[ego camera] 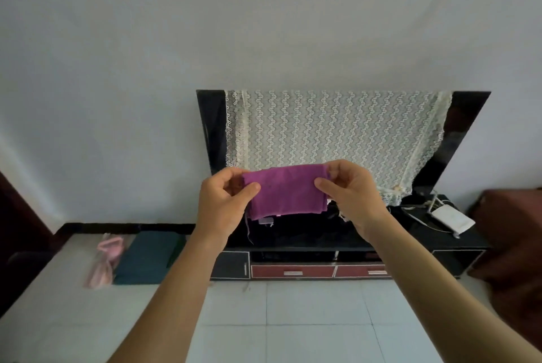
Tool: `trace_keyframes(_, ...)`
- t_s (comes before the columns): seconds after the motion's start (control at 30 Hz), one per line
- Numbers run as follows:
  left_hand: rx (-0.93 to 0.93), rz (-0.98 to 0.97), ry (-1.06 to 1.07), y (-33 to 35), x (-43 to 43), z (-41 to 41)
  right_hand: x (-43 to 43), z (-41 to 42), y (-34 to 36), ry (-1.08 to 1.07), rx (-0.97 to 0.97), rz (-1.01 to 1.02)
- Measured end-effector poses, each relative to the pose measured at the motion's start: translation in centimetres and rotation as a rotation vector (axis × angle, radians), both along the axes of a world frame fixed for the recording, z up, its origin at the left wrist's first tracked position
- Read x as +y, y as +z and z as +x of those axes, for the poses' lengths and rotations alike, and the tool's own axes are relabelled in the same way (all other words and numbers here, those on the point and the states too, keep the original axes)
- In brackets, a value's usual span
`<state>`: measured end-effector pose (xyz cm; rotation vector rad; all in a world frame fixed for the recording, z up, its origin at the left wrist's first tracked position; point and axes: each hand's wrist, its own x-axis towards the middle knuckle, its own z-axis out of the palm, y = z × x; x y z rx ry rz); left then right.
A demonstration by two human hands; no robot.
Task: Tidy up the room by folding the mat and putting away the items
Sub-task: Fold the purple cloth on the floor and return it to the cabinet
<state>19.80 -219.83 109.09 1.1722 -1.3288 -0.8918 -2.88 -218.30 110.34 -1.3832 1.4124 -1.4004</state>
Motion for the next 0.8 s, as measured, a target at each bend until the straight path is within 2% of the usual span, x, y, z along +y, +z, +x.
trace_keyframes(0.2,0.038,-0.016,-0.103,-1.2,-7.5,2.1,-5.3,2.2,-0.5,-0.118,-0.012,0.014)
trace_keyframes(0.5,0.023,0.077,-0.116,-5.3,-15.4,5.0,-13.0,5.0,-3.4,-0.107,0.031,0.103)
trace_keyframes(0.8,-0.066,0.142,-0.095,-8.5,-25.1,3.1,-23.9,3.1,-8.0,-0.079,-0.020,0.163)
